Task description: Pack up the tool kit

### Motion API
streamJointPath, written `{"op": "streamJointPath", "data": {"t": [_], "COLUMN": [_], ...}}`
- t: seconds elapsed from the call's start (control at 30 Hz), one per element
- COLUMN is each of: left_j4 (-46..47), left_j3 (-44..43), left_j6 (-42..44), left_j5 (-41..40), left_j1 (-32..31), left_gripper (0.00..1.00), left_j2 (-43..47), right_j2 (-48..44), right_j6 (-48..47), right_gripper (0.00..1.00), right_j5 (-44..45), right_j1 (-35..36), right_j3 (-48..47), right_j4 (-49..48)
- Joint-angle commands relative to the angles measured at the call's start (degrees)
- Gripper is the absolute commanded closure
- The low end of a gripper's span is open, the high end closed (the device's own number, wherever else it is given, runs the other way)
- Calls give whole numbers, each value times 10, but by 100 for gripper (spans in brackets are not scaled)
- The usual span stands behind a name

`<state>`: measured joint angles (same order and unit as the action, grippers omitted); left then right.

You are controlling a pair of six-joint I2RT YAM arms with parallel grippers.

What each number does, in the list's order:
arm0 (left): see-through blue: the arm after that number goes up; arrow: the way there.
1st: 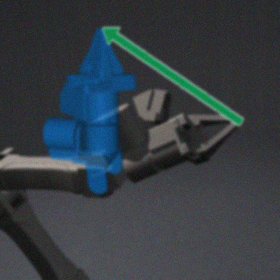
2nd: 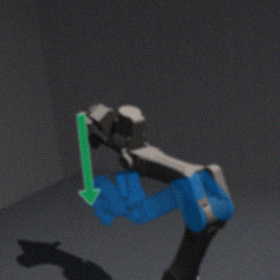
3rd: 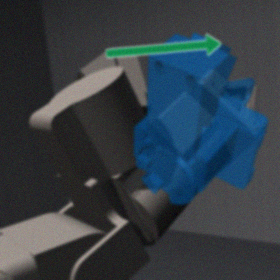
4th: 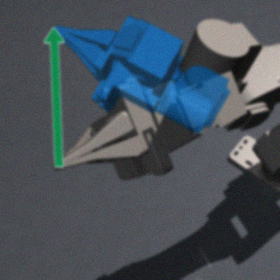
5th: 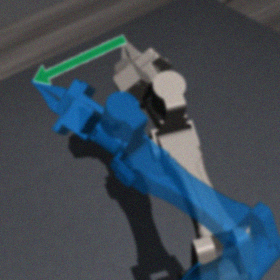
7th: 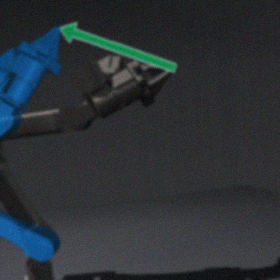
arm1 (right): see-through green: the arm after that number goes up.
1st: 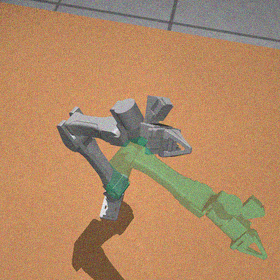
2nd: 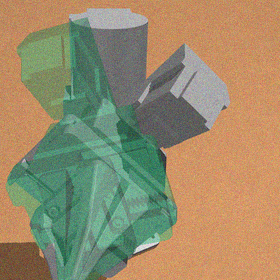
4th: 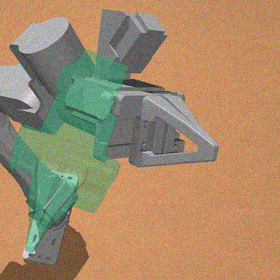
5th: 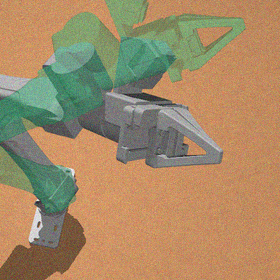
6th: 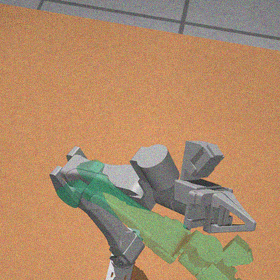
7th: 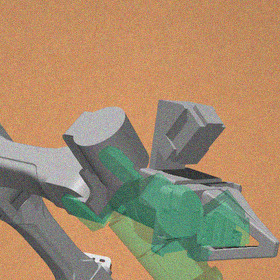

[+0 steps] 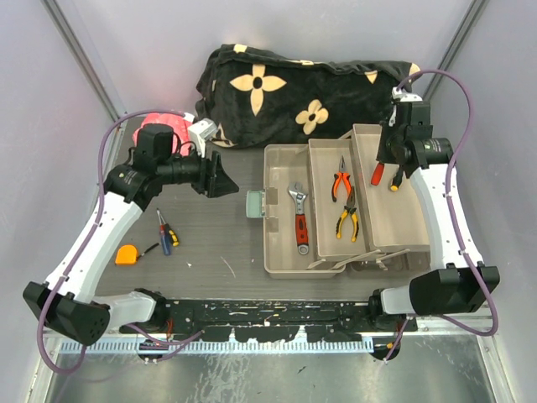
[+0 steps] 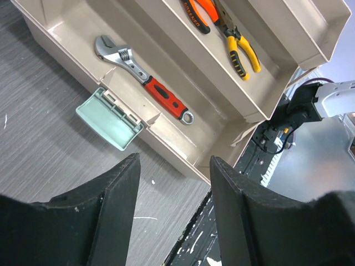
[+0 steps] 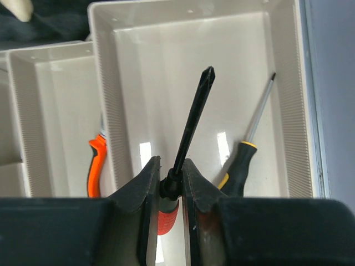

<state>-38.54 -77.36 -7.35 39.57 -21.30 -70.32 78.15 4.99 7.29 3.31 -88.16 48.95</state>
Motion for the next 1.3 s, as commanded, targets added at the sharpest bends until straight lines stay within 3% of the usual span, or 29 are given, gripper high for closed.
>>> {"op": "streamJointPath", "data": {"t": [0.0,0.27,0.37,0.47,0.6,0.8,0.9,1.03,1.17,1.27], "left_j4": [-5,-8,-3,2,3,14,30,29,1,-27], "left_j3": [8,31,35,35,34,56,88,131,160,173], "left_j6": [29,39,33,24,17,0,-15,-41,-58,-56], "left_j5": [-7,-16,-16,-13,-15,-36,-81,-166,-281,-345], "left_j1": [3,3,4,4,4,19,43,122,207,224], "left_gripper": [46,47,47,47,48,49,50,50,48,48], "left_j2": [34,44,40,34,31,47,67,75,39,-6], "right_j2": [1,22,37,46,36,6,-30,-95,-168,-204], "right_j6": [-13,-28,-34,-37,-40,-42,-36,-22,-6,2], "right_gripper": [99,99,94,83,57,35,32,26,21,18], "right_j5": [24,22,20,24,35,27,-3,-61,-124,-168], "right_j1": [-8,-11,-12,-12,-13,-17,-21,-22,-22,-22], "right_j3": [-4,19,23,29,45,56,57,58,66,69], "right_j4": [-16,-3,14,24,17,4,-13,-53,-106,-128]}}
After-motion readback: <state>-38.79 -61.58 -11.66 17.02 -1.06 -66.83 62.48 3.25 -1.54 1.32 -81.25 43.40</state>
